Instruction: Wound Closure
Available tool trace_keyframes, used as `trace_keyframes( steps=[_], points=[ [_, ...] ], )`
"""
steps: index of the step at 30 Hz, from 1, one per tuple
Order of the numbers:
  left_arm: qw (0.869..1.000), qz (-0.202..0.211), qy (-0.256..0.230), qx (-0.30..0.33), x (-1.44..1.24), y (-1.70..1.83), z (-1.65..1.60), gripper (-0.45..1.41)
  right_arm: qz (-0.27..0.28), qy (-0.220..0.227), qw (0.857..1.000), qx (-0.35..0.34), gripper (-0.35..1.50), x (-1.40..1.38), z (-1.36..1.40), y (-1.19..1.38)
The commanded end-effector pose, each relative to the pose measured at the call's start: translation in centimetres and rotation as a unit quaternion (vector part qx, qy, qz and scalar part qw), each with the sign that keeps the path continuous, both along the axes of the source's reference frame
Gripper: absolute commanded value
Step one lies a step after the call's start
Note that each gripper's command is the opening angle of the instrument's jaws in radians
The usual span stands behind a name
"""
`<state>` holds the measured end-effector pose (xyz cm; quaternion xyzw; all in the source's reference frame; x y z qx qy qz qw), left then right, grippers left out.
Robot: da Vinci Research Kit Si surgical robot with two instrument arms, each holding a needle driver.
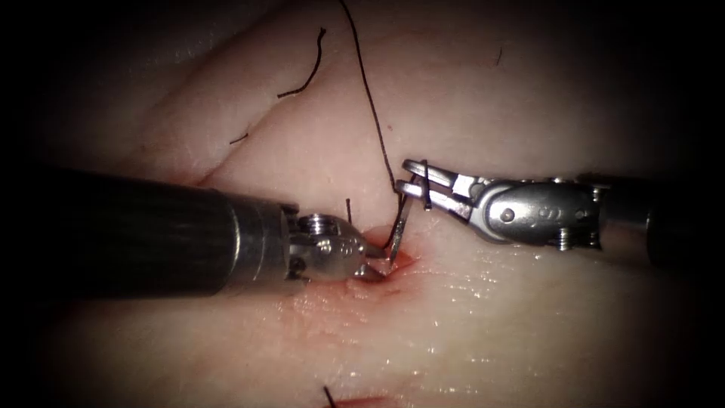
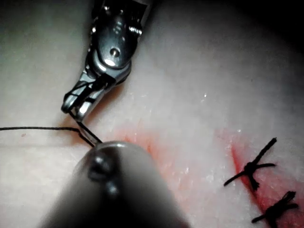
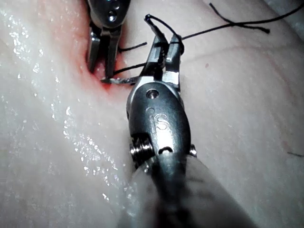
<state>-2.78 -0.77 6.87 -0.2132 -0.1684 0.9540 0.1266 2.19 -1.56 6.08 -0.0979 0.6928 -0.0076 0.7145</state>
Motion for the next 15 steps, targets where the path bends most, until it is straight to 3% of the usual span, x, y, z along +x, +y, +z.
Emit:
trace_keyframes(
  steps=[1, 6, 7, 12, 15],
  points=[
    [1.000, -0.001, -0.002, 0.000, -0.06, 0.01, 0.04, 0.37, 0.000, -0.003, 1.000, -0.005, -0.35, 0.08, 0.04, -0.01],
    [1.000, -0.016, -0.011, -0.010, -0.06, 0.09, -0.08, 0.37, 0.001, -0.009, 1.000, -0.007, -0.35, 0.10, 0.06, -0.05],
    [0.999, -0.035, -0.017, -0.029, -0.06, 0.17, -0.18, 0.37, 0.002, -0.009, 1.000, -0.006, -0.35, 0.10, 0.05, -0.04],
    [0.996, -0.034, 0.004, -0.087, -0.11, 0.16, -0.61, 0.14, 0.000, -0.017, 1.000, -0.001, -0.35, 0.08, 0.05, 0.00],
    [0.995, -0.034, -0.002, -0.095, -0.17, -0.01, -0.67, 0.04, -0.010, -0.027, 1.000, 0.008, -0.35, 0.07, 0.08, 0.02]
  ],
)
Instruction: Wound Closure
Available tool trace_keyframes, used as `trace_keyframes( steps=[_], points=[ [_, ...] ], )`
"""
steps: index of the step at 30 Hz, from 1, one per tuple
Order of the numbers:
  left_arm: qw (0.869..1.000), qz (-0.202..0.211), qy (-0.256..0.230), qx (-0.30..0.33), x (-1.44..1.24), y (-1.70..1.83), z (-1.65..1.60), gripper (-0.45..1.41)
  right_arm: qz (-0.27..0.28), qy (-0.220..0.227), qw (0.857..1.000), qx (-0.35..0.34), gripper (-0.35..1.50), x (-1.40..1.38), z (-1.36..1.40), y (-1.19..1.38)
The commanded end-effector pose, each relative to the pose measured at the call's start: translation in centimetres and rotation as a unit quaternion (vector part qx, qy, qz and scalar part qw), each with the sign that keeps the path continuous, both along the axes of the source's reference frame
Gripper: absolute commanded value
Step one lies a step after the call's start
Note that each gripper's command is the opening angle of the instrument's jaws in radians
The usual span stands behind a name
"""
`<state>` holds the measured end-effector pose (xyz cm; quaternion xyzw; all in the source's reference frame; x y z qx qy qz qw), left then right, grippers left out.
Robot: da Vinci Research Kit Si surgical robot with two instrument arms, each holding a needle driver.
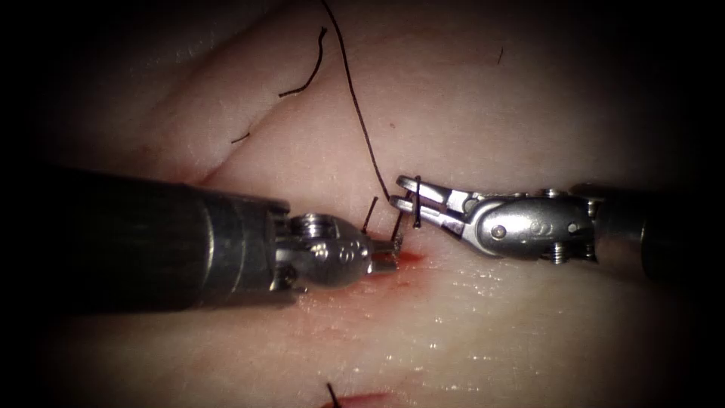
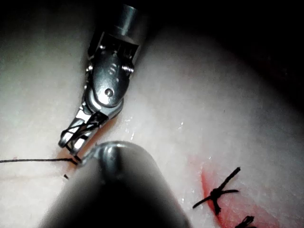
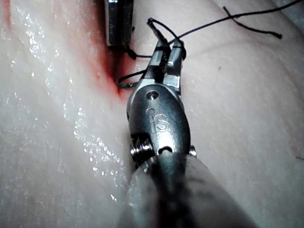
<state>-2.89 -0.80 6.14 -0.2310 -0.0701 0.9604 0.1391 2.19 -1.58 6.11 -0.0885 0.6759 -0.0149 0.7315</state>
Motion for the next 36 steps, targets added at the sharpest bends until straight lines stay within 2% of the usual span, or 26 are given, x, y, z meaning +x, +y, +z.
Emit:
trace_keyframes(
  steps=[1, 5, 10, 23, 36],
  points=[
    [1.000, 0.000, -0.001, 0.000, -0.06, -0.04, 0.09, 0.04, 0.000, -0.004, 1.000, 0.004, -0.35, 0.07, 0.06, 0.05],
    [1.000, -0.003, -0.004, -0.003, -0.05, -0.29, 0.31, 0.04, -0.003, -0.002, 0.999, 0.039, -0.35, 0.09, 0.12, 0.10],
    [1.000, 0.000, -0.002, -0.001, -0.03, -0.49, 0.38, 0.00, -0.004, 0.001, 0.996, 0.089, -0.35, 0.16, 0.16, 0.13],
    [1.000, 0.006, -0.006, 0.000, -0.08, -0.53, 0.43, -0.06, -0.012, -0.012, 0.985, 0.174, -0.35, 0.18, 0.17, 0.15],
    [1.000, 0.020, -0.004, 0.007, -0.03, -0.59, 0.59, -0.11, -0.033, -0.025, 0.980, 0.194, -0.35, 0.20, 0.17, 0.16]
  ],
)
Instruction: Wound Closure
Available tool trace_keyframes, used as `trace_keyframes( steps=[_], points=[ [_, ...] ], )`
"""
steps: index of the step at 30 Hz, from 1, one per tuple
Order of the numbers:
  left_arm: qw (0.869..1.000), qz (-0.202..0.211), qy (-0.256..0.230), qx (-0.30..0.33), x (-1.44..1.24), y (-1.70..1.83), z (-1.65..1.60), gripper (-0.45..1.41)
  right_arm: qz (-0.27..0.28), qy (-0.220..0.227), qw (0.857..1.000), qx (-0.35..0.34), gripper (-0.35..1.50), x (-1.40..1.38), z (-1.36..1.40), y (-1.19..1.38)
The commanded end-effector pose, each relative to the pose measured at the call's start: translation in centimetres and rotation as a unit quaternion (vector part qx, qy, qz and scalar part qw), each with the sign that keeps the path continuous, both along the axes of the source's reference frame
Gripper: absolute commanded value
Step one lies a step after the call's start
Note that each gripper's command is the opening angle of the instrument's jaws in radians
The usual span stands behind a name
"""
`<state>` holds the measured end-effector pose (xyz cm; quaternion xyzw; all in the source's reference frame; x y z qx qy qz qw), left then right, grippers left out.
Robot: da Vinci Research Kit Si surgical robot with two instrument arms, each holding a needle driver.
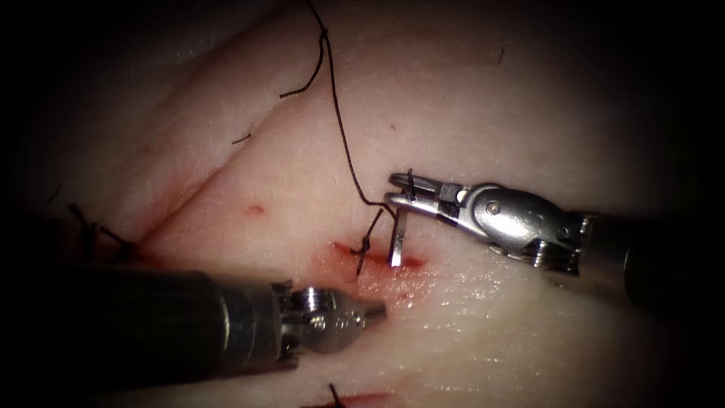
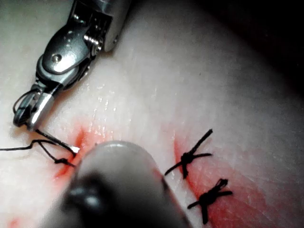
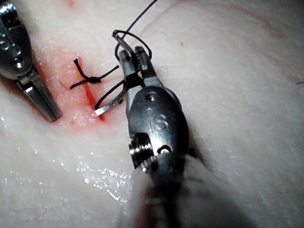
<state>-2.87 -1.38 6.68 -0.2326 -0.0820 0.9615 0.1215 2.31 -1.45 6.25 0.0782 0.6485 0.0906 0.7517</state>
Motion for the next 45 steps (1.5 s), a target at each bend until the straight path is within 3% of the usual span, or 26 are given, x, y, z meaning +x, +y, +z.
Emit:
trace_keyframes(
  steps=[1, 8, 18, 36, 45],
  points=[
    [1.000, 0.001, 0.001, 0.001, -0.06, -0.01, 0.05, -0.11, 0.001, 0.002, 1.000, 0.002, -0.35, 0.09, 0.04, 0.03],
    [1.000, 0.004, -0.001, 0.000, -0.07, -0.02, 0.07, -0.11, 0.002, 0.004, 1.000, 0.025, -0.35, 0.12, 0.01, 0.07],
    [1.000, 0.007, 0.003, 0.003, -0.01, -0.02, 0.20, -0.11, -0.036, -0.008, 0.998, 0.052, -0.35, 0.20, 0.02, 0.03],
    [1.000, 0.006, 0.005, 0.006, -0.03, -0.05, 0.24, -0.11, -0.007, -0.001, 0.985, 0.171, -0.35, 0.22, 0.00, 0.11],
    [1.000, 0.007, 0.004, 0.006, -0.02, -0.06, 0.24, -0.11, 0.026, 0.011, 0.953, 0.302, -0.35, 0.21, -0.01, 0.16]
  ],
)
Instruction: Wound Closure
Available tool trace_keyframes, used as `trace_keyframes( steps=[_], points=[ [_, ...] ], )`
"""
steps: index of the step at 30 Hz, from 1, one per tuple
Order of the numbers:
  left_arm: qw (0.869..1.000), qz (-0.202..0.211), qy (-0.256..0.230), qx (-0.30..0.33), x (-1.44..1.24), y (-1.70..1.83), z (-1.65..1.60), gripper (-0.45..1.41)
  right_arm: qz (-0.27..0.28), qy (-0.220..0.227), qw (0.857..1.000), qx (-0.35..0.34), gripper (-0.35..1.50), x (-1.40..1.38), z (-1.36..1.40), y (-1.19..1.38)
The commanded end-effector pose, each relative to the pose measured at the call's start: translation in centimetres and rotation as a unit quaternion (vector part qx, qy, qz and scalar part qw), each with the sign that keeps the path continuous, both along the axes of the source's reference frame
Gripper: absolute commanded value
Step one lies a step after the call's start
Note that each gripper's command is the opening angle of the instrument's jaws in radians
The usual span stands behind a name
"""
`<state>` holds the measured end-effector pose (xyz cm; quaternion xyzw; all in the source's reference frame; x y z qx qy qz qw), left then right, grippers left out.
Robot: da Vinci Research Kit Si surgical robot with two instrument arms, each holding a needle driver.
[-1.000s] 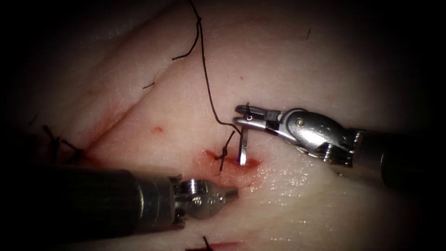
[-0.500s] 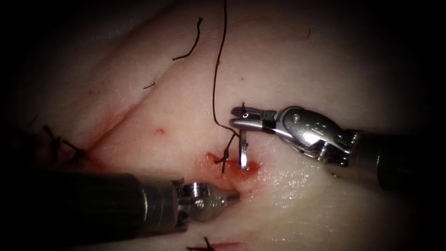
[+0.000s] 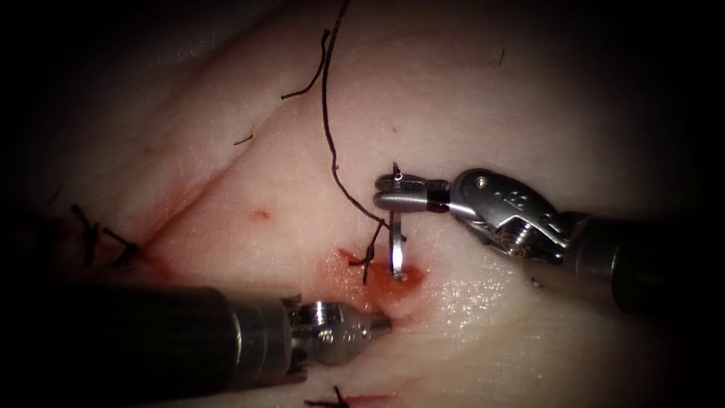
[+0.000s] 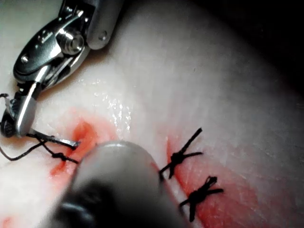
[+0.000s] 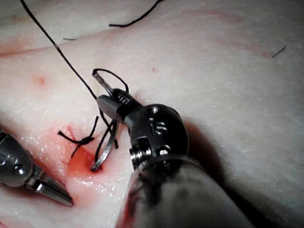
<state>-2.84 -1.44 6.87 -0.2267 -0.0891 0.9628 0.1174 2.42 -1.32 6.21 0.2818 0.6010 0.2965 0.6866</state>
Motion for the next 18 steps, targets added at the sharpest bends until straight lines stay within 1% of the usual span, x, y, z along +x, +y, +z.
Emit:
trace_keyframes(
  steps=[1, 7, 8, 12, 15, 18],
  points=[
    [1.000, 0.001, -0.001, 0.000, -0.05, 0.00, 0.05, -0.11, 0.007, 0.003, 1.000, 0.030, -0.35, 0.09, 0.02, 0.03],
    [1.000, 0.001, -0.001, 0.000, -0.04, 0.00, 0.04, -0.11, 0.023, -0.003, 0.992, 0.123, -0.35, 0.09, 0.03, 0.05],
    [1.000, 0.001, -0.001, 0.000, -0.04, 0.00, 0.04, -0.11, 0.026, -0.005, 0.987, 0.158, -0.35, 0.09, 0.03, 0.04],
    [1.000, 0.001, -0.001, 0.000, -0.03, 0.00, 0.03, -0.10, 0.028, -0.005, 0.982, 0.186, -0.35, 0.09, 0.02, 0.02],
    [1.000, 0.002, -0.002, 0.001, -0.01, 0.01, 0.03, -0.10, 0.029, -0.007, 0.975, 0.222, -0.35, 0.10, 0.02, -0.04],
    [1.000, 0.005, -0.004, 0.003, 0.02, 0.02, 0.01, -0.10, 0.021, -0.002, 0.960, 0.279, -0.35, 0.11, 0.00, -0.15]
  ],
)
